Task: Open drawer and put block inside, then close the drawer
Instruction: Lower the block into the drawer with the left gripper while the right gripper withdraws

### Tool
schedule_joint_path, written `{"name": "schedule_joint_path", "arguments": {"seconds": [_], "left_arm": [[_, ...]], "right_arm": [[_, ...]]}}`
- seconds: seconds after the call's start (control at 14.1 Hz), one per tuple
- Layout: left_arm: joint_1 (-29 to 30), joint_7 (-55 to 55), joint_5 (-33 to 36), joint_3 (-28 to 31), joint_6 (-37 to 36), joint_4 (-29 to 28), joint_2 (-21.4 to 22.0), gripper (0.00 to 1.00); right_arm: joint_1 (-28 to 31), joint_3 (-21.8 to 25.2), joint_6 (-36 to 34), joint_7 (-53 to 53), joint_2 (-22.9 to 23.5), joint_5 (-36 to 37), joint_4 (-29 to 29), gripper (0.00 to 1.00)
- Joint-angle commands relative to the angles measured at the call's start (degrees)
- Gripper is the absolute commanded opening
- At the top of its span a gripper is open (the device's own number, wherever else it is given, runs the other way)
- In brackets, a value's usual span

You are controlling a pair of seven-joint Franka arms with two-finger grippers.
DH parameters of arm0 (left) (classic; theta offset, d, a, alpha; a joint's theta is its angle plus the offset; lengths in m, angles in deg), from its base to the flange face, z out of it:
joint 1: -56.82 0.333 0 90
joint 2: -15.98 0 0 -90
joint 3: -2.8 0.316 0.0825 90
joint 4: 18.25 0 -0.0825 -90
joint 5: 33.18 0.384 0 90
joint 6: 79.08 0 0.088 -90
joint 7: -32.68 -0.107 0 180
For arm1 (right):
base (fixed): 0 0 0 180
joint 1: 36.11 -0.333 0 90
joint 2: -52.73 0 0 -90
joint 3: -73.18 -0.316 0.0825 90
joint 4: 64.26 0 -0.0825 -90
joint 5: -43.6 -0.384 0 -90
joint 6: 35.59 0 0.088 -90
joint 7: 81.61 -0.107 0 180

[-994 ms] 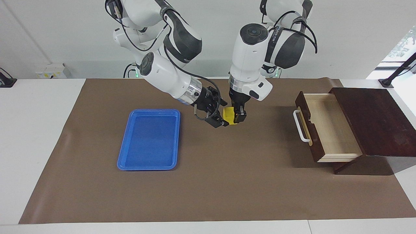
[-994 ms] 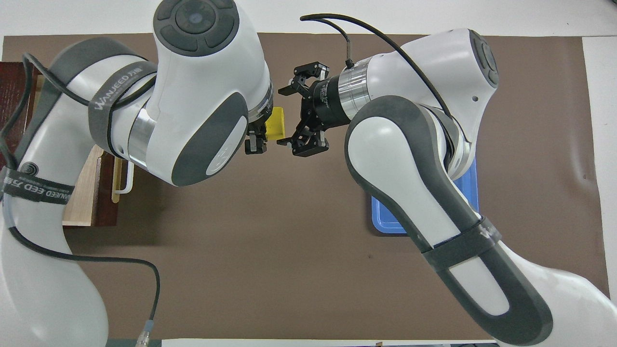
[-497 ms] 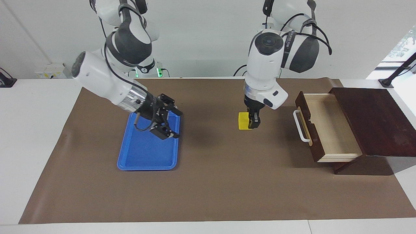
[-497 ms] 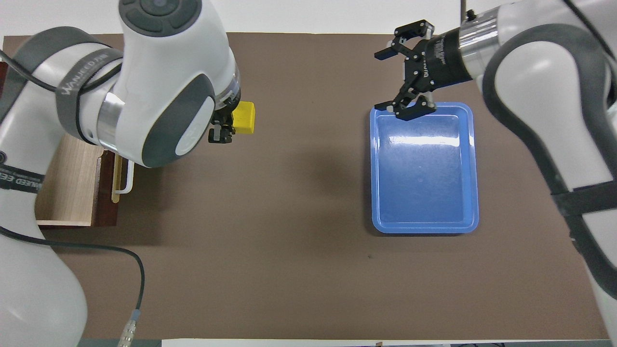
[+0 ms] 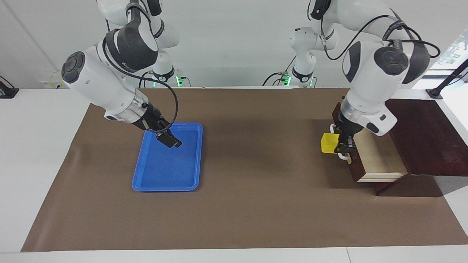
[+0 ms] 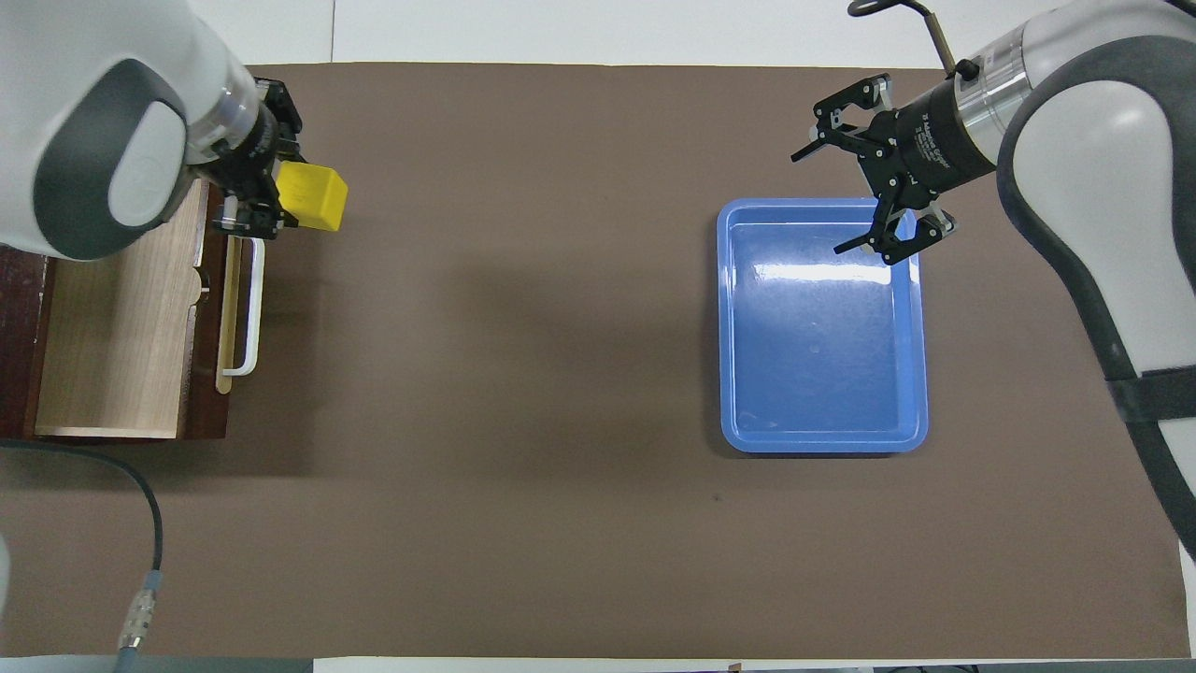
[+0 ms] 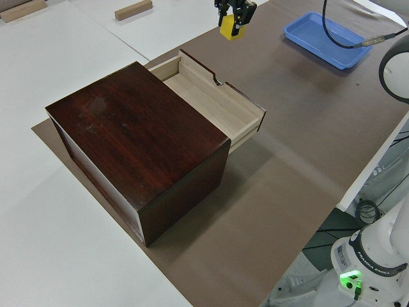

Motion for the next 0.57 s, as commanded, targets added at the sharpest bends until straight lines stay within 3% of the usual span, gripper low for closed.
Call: {"name": "schedule_joint_path", "arguments": {"seconds": [0.0, 0.28, 0.5], "left_arm": [[5.5, -3.4, -0.4, -0.6, 0.2, -5.1, 4.6, 0.0], [10.7, -6.8, -0.4, -0.6, 4.6, -11.7, 7.3, 0.0], [13.9, -7.5, -0.5, -0.7, 8.5, -16.3, 9.0, 0.0]], "right_arm": [[0.4, 0.5, -3.6, 12.3, -1.0, 5.3, -0.2, 1.0], [0.8, 0.5, -6.5, 29.6, -2.0, 14.8, 0.4, 1.0], [1.8, 0.5, -7.5, 42.0, -5.6, 19.4, 2.7, 1.0]]}}
